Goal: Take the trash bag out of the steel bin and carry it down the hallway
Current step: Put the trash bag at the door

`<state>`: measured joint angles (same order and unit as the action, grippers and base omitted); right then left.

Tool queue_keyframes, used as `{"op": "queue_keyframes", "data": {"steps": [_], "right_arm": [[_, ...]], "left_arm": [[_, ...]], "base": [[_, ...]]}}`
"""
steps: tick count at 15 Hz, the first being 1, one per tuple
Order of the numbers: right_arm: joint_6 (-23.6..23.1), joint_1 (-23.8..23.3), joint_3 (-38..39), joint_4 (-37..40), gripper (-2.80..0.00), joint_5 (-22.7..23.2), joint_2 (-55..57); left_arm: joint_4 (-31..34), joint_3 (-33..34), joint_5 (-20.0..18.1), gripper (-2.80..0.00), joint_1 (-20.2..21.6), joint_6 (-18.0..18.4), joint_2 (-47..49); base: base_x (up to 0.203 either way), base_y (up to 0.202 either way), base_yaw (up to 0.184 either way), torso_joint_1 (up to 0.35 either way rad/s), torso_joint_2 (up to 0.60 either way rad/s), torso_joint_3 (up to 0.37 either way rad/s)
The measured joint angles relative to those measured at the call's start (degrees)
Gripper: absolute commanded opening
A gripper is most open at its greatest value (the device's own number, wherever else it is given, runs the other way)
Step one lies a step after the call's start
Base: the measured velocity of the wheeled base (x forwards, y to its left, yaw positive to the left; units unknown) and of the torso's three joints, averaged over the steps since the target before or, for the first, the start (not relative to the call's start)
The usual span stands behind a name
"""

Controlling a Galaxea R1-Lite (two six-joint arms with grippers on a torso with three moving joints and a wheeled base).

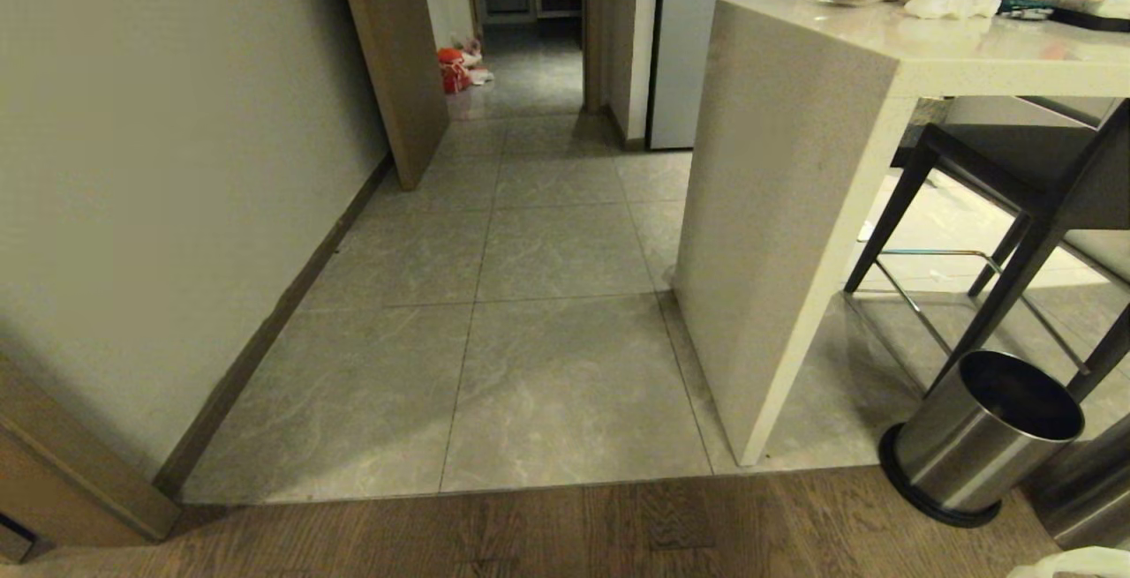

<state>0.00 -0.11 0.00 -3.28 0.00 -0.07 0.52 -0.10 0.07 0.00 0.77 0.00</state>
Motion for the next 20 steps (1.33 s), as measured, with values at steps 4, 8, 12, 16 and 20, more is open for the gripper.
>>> {"op": "queue_keyframes", "data": {"steps": [4,8,12,16,20], "right_arm": [[0.0,0.0,0.0,0.0,-2.8,0.0,0.0],[0.0,0.0,0.0,0.0,-2.8,0.0,0.0],[0.0,0.0,0.0,0.0,-2.8,0.0,0.0],[0.0,0.0,0.0,0.0,-2.8,0.0,0.0],[0.0,0.0,0.0,0.0,-2.8,0.0,0.0]], "left_arm": [[0.0,0.0,0.0,-2.8,0.0,0.0,0.0],[0.0,0.0,0.0,-2.8,0.0,0.0,0.0],[0.0,0.0,0.0,-2.8,0.0,0.0,0.0],[0.0,0.0,0.0,-2.8,0.0,0.0,0.0],[0.0,0.0,0.0,-2.8,0.0,0.0,0.0]], "base": [[0.0,0.0,0.0,0.0,0.0,0.0],[0.0,0.0,0.0,0.0,0.0,0.0],[0.0,0.0,0.0,0.0,0.0,0.0],[0.0,0.0,0.0,0.0,0.0,0.0],[0.0,0.0,0.0,0.0,0.0,0.0]]}}
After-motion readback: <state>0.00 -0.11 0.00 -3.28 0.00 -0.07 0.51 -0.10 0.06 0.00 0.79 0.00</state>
